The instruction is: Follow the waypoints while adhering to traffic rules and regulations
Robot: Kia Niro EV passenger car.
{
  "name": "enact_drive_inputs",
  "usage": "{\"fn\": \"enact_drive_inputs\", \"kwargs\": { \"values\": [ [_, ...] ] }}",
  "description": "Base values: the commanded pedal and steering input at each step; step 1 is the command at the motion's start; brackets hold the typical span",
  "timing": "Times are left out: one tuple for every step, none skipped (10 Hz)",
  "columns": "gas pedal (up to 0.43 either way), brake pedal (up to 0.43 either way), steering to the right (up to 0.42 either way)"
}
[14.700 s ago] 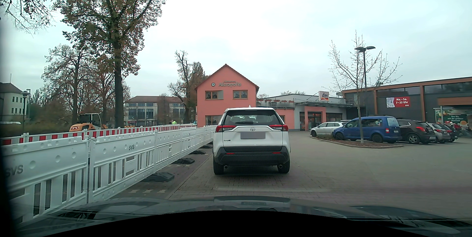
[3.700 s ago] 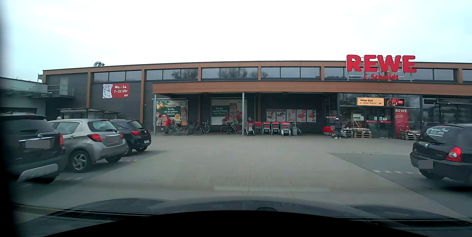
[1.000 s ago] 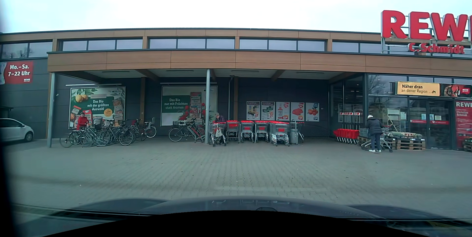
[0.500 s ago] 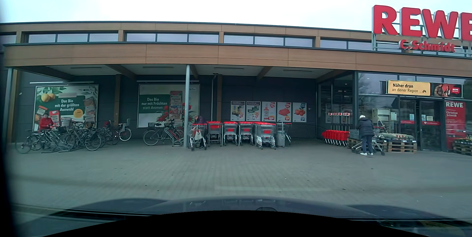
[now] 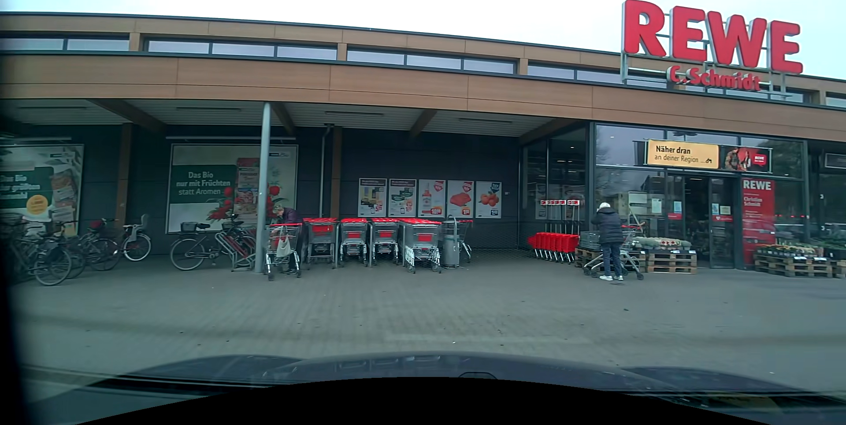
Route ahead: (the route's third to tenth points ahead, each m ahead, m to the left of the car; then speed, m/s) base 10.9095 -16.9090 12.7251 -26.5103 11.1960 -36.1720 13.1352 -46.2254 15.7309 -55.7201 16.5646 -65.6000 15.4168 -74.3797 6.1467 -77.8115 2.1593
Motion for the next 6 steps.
{"fn": "enact_drive_inputs", "kwargs": {
  "values": [
    [0.079, 0.0, 0.657],
    [0.079, 0.0, 0.683],
    [0.079, 0.0, 0.7],
    [0.079, 0.0, 0.722],
    [0.067, 0.0, 0.739],
    [0.0, 0.0, 0.747]
  ]
}}
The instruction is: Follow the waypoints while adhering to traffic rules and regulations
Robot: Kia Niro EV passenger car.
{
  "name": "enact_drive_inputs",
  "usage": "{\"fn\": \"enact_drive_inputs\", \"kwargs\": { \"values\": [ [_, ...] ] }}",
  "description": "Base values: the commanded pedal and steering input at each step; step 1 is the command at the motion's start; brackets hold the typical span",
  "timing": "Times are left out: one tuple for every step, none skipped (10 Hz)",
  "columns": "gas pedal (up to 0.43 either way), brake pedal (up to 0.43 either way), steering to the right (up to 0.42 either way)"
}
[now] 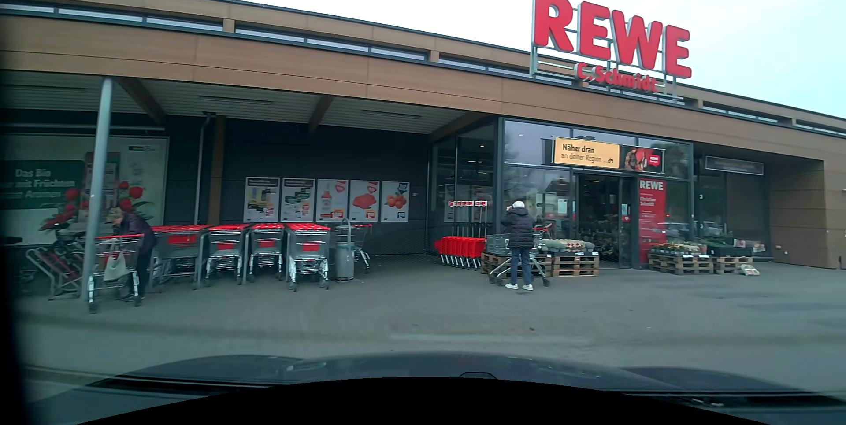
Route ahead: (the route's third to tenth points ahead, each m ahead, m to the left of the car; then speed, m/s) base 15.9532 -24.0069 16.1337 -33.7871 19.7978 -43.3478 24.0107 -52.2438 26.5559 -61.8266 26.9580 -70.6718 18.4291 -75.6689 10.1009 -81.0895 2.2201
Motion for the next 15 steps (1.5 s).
{"fn": "enact_drive_inputs", "kwargs": {
  "values": [
    [0.0, 0.0, 0.754],
    [0.0, 0.061, 0.763],
    [0.0, 0.152, 0.768],
    [0.0, 0.152, 0.771],
    [0.0, 0.159, 0.775],
    [0.0, 0.207, 0.778],
    [0.0, 0.232, 0.782],
    [0.0, 0.244, 0.782],
    [0.0, 0.25, 0.782],
    [0.0, 0.256, 0.782],
    [0.0, 0.262, 0.782],
    [0.0, 0.262, 0.781],
    [0.0, 0.256, 0.781],
    [0.0, 0.256, 0.78],
    [0.0, 0.244, 0.781]
  ]
}}
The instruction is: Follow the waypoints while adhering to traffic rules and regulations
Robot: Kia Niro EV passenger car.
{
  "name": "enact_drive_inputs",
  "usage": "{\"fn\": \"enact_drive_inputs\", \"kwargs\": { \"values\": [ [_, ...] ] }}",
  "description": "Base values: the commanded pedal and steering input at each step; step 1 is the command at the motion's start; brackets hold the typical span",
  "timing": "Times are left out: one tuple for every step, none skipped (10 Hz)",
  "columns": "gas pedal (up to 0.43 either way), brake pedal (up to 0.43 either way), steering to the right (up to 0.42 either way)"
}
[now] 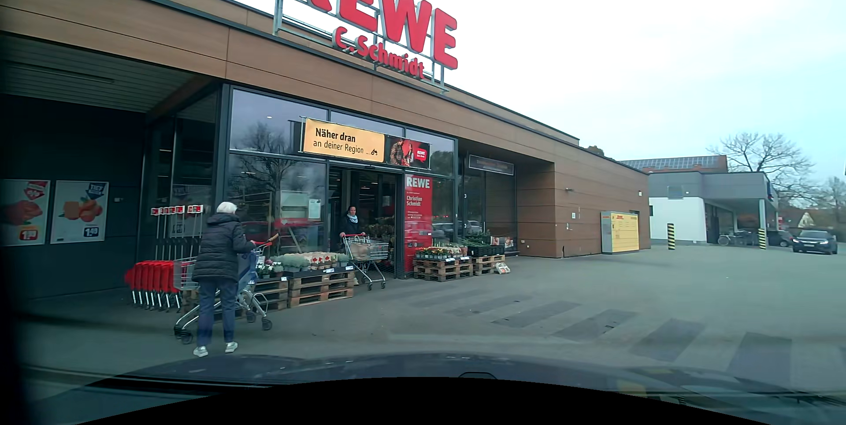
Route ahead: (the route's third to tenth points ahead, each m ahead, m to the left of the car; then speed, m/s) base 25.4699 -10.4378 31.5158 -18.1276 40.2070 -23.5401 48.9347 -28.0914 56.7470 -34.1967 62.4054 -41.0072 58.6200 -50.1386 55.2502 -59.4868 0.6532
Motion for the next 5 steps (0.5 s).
{"fn": "enact_drive_inputs", "kwargs": {
  "values": [
    [0.0, 0.232, 0.781],
    [0.0, 0.213, 0.78],
    [0.0, 0.22, 0.781],
    [0.0, 0.213, 0.781],
    [0.0, 0.183, 0.781]
  ]
}}
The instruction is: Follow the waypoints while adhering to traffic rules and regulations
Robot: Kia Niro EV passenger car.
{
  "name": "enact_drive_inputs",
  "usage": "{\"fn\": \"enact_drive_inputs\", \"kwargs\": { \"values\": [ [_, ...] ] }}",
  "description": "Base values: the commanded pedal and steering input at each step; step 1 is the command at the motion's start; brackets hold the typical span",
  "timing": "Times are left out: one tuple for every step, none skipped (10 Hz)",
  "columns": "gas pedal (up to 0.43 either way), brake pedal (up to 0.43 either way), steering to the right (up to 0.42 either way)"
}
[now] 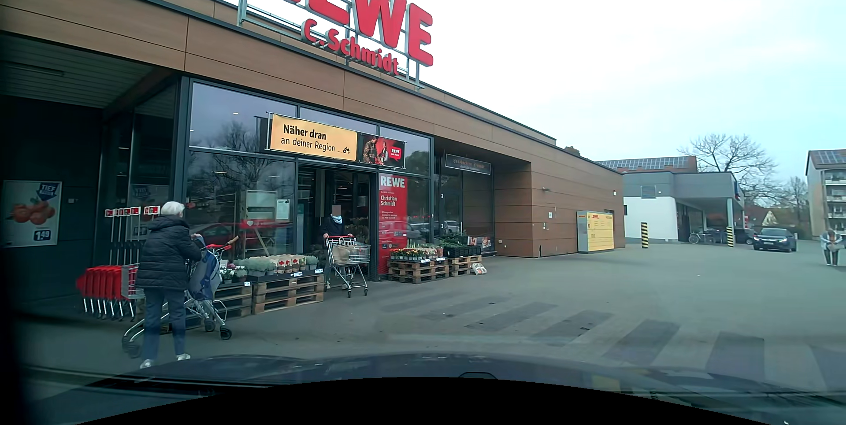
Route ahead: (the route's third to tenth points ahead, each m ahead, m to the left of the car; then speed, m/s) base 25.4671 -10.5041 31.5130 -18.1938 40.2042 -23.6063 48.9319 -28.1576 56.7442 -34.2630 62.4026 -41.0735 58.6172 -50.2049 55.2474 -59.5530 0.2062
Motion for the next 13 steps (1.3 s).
{"fn": "enact_drive_inputs", "kwargs": {
  "values": [
    [0.0, 0.134, 0.78],
    [0.0, 0.122, 0.78],
    [0.0, 0.128, 0.78],
    [0.0, 0.122, 0.781],
    [0.0, 0.098, 0.781],
    [0.0, 0.043, 0.781],
    [0.0, 0.0, 0.782],
    [0.0, 0.0, 0.783],
    [0.0, 0.0, 0.783],
    [0.0, 0.0, 0.783],
    [0.0, 0.0, 0.784],
    [0.0, 0.0, 0.784],
    [0.008, 0.0, 0.787]
  ]
}}
